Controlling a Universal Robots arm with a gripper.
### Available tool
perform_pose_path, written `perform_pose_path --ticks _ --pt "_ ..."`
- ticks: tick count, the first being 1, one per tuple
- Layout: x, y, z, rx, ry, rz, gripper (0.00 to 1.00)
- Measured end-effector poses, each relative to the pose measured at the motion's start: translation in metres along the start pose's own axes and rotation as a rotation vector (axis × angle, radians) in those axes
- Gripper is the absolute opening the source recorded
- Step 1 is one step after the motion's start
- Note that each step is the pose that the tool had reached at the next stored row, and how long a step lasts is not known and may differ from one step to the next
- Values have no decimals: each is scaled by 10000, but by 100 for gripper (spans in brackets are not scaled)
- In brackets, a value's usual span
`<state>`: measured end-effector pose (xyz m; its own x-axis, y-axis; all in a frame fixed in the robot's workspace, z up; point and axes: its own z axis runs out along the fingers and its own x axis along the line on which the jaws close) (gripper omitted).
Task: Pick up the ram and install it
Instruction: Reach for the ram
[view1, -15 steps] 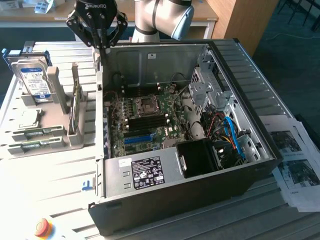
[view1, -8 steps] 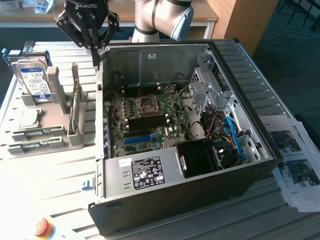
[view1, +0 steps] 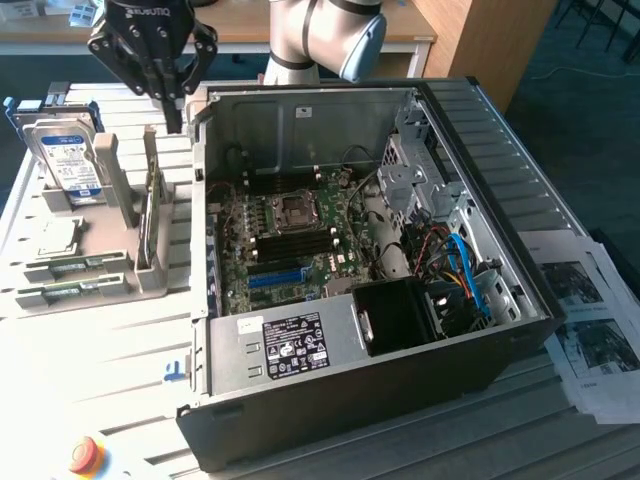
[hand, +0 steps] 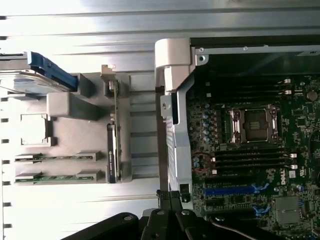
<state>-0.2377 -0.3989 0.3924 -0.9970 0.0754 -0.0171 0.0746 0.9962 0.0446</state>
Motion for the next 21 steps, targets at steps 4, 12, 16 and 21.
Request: perform_pose_path --ticks 4,12,16,21 --pt "111 -8 -1 0 8 -1 10" --pt "328 -25 -4 2 28 1 10" --pt "435 -32 -5 2 37 2 10" --pt "570 -43 -8 3 49 1 10"
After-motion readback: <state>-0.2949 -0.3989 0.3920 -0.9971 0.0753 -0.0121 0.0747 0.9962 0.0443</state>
